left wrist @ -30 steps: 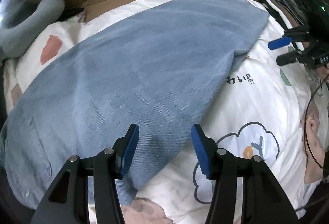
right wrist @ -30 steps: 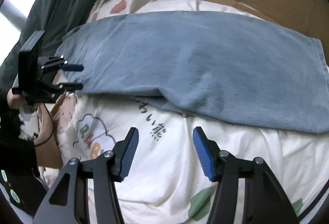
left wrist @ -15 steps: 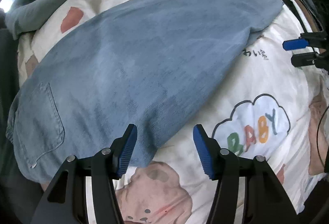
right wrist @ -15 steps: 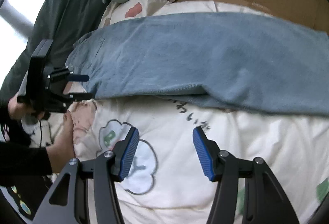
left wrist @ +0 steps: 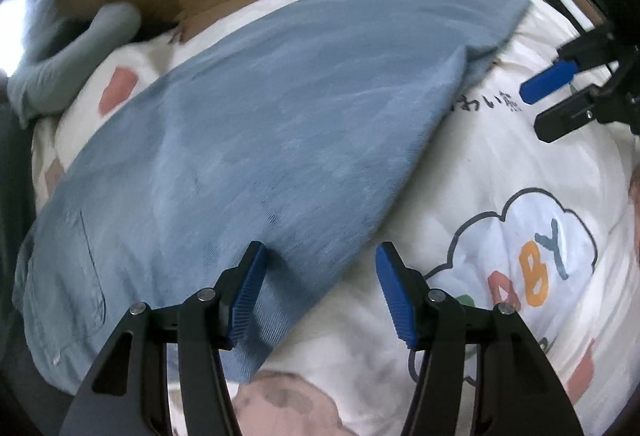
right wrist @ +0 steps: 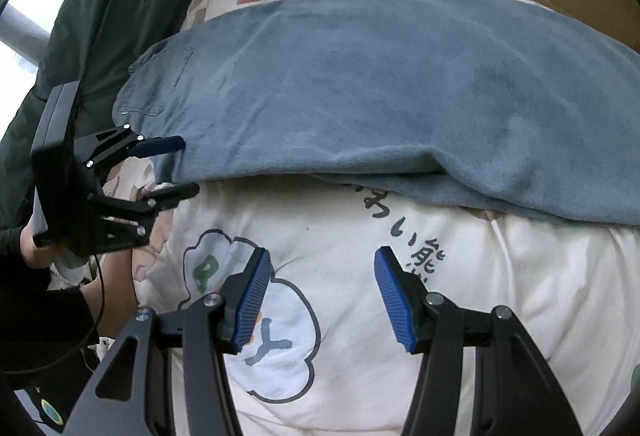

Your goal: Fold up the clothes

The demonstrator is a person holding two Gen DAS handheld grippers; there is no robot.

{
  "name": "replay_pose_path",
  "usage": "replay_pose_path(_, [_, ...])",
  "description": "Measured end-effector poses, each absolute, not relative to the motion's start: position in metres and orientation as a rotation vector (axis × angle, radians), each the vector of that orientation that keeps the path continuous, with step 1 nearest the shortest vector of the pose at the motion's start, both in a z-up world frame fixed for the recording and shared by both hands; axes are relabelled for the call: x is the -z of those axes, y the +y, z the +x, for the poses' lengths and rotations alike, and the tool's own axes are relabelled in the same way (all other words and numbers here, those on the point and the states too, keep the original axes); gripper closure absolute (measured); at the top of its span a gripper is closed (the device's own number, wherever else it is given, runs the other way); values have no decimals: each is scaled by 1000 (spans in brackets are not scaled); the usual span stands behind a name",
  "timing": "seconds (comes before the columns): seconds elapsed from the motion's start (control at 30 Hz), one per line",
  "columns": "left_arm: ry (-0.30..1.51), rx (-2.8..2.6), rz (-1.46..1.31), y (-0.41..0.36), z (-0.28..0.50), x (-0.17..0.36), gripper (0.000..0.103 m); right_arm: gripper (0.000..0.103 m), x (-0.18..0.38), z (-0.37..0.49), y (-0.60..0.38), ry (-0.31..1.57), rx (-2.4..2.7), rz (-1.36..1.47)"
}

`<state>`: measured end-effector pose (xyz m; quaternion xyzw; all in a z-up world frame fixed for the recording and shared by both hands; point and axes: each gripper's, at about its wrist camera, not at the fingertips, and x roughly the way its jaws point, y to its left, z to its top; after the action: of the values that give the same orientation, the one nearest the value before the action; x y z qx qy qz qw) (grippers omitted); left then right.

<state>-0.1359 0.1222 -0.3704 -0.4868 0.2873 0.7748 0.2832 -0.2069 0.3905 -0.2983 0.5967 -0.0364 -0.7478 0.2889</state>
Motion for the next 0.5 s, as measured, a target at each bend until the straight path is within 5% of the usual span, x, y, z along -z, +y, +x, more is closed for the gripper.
replay_pose_path(0.5, [942,-2153,-1248,108,-135,376,46,57,312,-207,348,4,1938,1600])
